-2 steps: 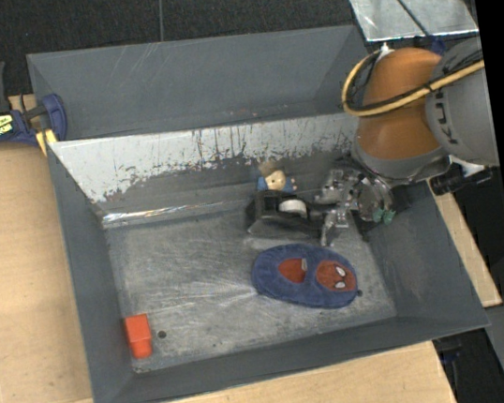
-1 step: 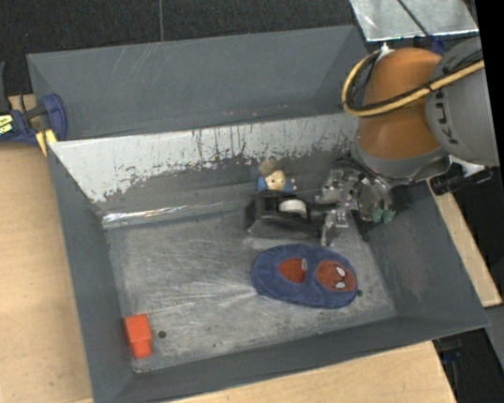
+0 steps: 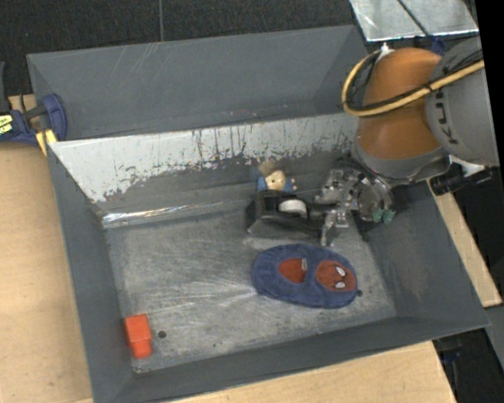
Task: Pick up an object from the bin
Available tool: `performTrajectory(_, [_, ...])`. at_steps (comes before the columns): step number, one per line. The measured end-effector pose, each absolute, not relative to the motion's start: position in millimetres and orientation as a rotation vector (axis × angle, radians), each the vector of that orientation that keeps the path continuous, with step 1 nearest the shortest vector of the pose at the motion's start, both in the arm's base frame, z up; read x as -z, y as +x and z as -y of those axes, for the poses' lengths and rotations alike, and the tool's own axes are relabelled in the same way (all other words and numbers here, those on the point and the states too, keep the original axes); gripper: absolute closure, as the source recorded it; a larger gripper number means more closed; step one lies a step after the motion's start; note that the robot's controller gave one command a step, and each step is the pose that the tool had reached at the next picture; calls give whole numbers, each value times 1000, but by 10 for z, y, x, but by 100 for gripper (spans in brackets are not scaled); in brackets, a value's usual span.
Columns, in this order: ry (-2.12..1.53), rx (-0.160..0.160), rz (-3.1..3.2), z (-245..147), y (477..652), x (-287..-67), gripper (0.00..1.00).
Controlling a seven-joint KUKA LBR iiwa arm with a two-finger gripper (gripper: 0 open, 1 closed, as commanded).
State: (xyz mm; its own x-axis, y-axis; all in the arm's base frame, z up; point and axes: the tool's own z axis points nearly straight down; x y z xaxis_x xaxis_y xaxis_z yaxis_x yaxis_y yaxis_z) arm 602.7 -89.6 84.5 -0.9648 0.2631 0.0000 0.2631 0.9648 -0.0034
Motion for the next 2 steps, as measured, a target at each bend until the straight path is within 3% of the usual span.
performTrajectory(2, [-417, -5, 3113, 897, 6027, -845, 100])
